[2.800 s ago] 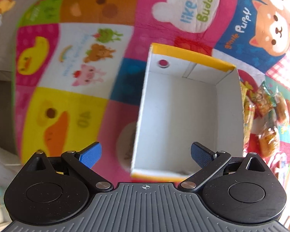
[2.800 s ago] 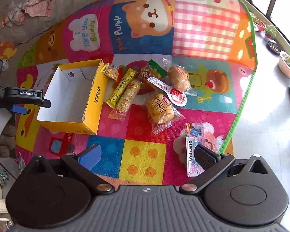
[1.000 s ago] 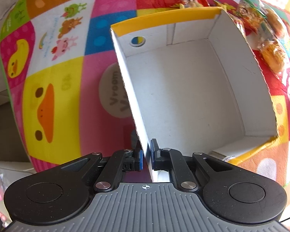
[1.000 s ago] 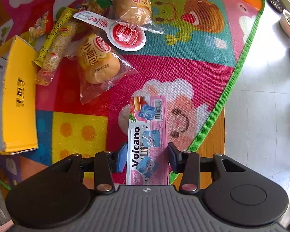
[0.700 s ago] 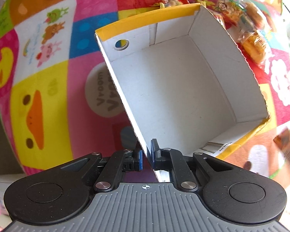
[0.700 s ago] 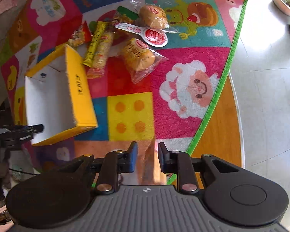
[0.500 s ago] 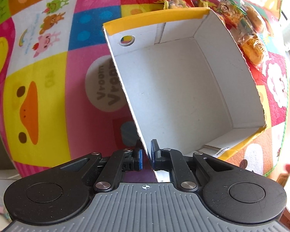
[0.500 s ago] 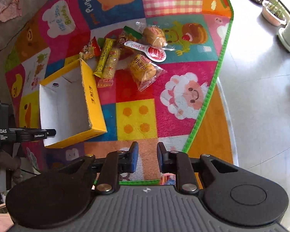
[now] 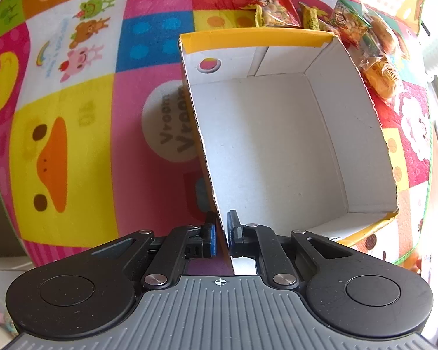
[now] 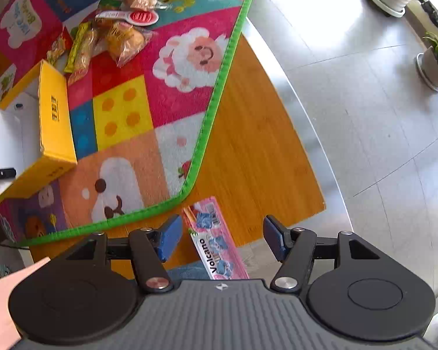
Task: Organize objects
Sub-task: 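Grasp and lift the pink Volcano packet with the right tool while the left holds the box, then carry the packet over the box and release it with the right tool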
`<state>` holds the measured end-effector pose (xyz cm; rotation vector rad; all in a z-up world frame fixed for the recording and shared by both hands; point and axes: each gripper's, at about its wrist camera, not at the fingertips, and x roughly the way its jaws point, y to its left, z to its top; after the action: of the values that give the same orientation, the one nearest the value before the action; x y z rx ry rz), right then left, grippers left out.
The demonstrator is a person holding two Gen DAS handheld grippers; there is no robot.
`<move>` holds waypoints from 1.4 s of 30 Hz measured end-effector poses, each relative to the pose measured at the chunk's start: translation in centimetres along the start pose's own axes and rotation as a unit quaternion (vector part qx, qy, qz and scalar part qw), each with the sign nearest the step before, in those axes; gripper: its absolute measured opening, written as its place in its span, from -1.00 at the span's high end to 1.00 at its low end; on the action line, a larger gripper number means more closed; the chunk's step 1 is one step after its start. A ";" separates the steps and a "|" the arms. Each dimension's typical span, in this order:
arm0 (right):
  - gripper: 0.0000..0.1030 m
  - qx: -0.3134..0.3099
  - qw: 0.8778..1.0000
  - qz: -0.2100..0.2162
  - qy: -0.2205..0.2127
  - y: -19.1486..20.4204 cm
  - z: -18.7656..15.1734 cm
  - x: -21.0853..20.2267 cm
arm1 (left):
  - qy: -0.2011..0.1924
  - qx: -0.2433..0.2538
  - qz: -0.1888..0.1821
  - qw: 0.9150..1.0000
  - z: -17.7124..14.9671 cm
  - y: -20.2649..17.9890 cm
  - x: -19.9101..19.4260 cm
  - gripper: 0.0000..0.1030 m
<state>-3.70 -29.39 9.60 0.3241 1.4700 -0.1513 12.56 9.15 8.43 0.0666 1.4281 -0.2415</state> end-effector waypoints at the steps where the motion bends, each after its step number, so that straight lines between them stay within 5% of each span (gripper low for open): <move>1: -0.21 -0.017 1.000 0.004 0.005 0.5 -0.5 0.8 | 0.001 0.003 0.003 1.000 0.0 -0.1 0.0 0.82; 9: -0.21 -0.096 0.994 -0.029 0.046 2.6 -2.0 8.3 | 0.014 0.023 0.027 0.999 0.4 -0.9 0.2 0.82; 12: 0.12 -0.082 0.994 -0.034 0.061 2.1 -1.5 10.0 | 0.014 0.031 0.022 0.999 0.5 -1.3 0.0 0.82; 14: 0.15 -0.080 0.994 -0.040 0.055 2.4 -0.9 9.7 | 0.012 0.030 0.016 0.999 0.6 -1.5 0.0 0.82; 20: 0.16 -0.074 0.997 -0.028 0.013 4.5 1.2 5.3 | 0.003 0.024 -0.006 1.000 1.0 -2.0 0.4 0.81; 27: 0.16 -0.063 0.995 0.049 -0.057 9.7 4.8 -5.5 | -0.013 0.018 -0.036 0.999 1.8 -2.4 0.9 0.81; 31: 0.16 -0.067 0.991 0.095 -0.061 13.3 6.0 -9.9 | -0.008 -0.006 -0.053 0.999 1.5 -1.5 0.9 0.80; 42: 0.16 -0.089 0.990 0.105 -0.034 21.7 8.7 -11.0 | -0.009 -0.051 -0.095 0.994 0.5 1.0 1.0 0.80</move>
<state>9.89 -12.56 23.77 0.3230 1.3615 0.1365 13.36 9.93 7.40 -0.1561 1.4284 -0.3247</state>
